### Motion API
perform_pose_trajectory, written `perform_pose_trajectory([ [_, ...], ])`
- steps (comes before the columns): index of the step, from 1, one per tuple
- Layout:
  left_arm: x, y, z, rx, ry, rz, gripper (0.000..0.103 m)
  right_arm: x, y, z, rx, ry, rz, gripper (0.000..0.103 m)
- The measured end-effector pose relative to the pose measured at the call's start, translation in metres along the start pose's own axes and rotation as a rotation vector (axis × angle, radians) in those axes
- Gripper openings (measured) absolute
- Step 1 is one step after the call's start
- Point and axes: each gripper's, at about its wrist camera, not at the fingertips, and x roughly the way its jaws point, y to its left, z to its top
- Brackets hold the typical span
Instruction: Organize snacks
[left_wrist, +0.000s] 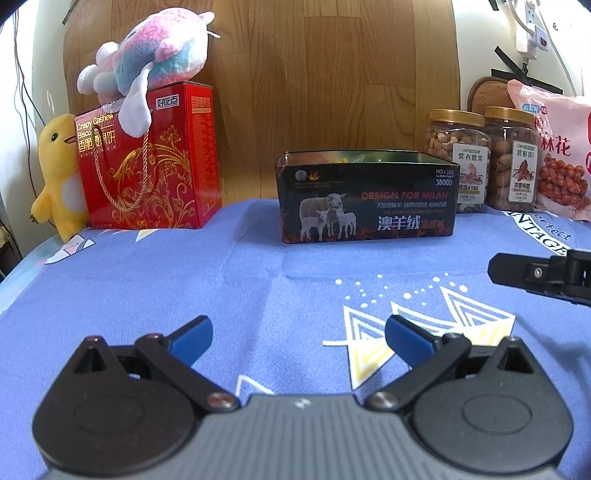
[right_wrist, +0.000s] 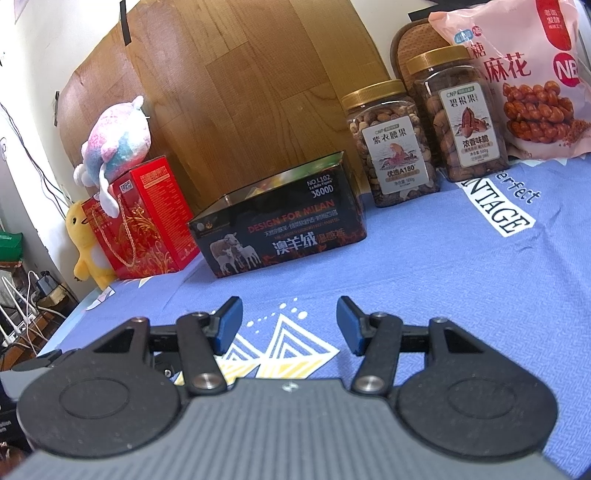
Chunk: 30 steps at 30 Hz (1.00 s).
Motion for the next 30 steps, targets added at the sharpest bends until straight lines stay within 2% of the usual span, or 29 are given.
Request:
perform_pose_trajectory([
  [20, -0.002, 0.002, 0.000, -0.001, -0.027, 0.009, 0.103, -0.001, 0.003, -0.001, -0.011, -0.006, 0.001, 0.060],
  [30, -0.016, -0.005, 0.004, 0.030, -0.108, 0.089, 0.103, -0.002, 0.004, -0.001, -0.010, -0.006, 0.000, 0.061],
])
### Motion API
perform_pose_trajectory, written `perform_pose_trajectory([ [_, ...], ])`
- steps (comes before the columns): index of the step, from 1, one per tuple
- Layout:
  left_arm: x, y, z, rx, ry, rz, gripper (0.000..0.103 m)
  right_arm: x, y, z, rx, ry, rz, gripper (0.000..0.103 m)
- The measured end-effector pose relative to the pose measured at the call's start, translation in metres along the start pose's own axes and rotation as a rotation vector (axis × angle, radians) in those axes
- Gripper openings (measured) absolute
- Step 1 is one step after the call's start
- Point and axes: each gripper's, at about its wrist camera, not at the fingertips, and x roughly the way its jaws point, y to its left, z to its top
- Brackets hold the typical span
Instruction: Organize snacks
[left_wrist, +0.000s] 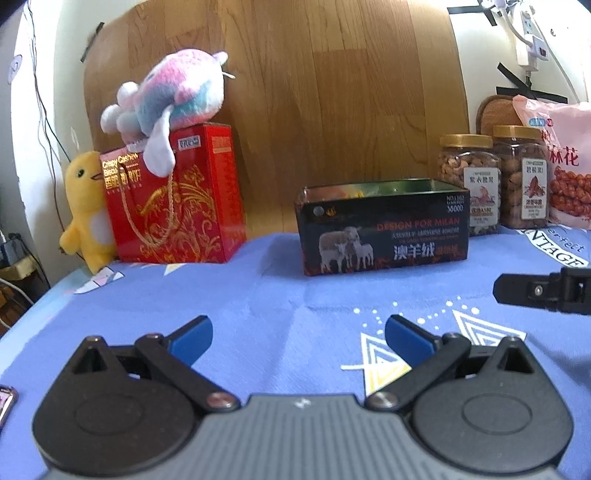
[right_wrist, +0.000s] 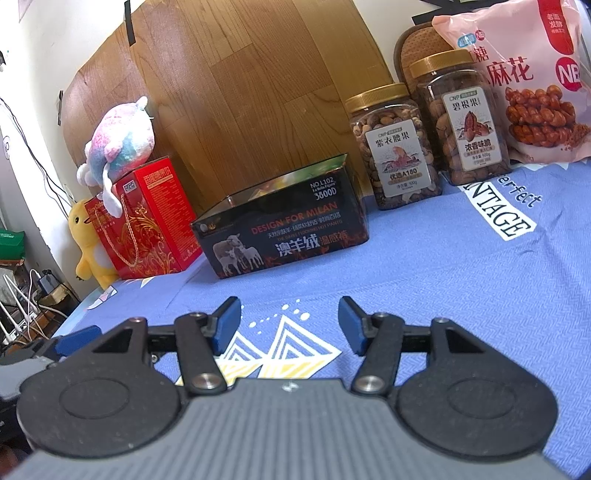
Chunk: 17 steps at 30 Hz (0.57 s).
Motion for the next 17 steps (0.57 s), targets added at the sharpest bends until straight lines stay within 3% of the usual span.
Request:
perform_pose_trajectory([
  [17, -0.0100, 0.0020, 0.0067, -0.022, 0.012, -0.104, 0.103, 0.0000, -0.0003, 0.0002, 0.001, 0.001, -0.001, 0.063],
])
